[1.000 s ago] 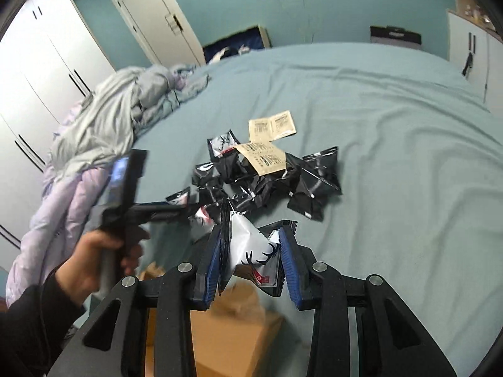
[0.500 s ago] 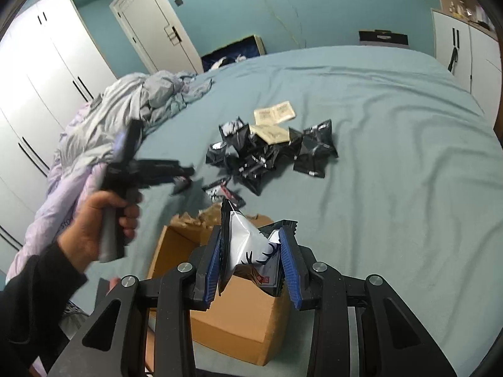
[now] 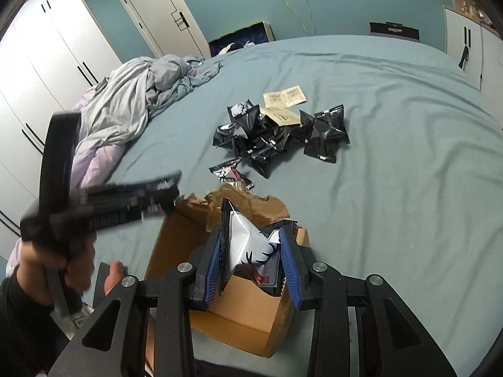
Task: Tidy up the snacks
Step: 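Grasp a white deer-print packet with the left tool while the right tool drops its packet into the box, then release the white packet from the left tool into the cardboard box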
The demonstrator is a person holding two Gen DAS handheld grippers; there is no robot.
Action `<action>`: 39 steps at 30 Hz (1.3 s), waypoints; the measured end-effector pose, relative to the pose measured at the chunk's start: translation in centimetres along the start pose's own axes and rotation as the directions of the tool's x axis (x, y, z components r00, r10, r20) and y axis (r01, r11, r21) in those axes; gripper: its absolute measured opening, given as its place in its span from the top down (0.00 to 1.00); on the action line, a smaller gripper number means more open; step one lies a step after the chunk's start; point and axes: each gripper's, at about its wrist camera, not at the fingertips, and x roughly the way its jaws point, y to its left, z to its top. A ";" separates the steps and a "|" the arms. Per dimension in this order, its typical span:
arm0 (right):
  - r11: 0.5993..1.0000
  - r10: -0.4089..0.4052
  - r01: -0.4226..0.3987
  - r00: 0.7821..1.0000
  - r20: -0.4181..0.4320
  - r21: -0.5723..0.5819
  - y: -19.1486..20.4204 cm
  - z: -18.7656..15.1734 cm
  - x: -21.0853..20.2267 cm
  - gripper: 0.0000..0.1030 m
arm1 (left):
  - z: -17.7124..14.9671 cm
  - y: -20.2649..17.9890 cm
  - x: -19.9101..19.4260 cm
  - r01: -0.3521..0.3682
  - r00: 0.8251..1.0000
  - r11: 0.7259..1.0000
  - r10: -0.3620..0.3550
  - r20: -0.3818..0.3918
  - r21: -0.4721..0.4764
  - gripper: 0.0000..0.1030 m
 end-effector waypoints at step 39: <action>0.978 -0.179 0.194 0.969 0.171 -0.074 1.4 -0.5 -0.8 0.17 | 0.0 2.4 -1.3 -0.160 0.982 0.980 0.170 0.080 -0.122 0.10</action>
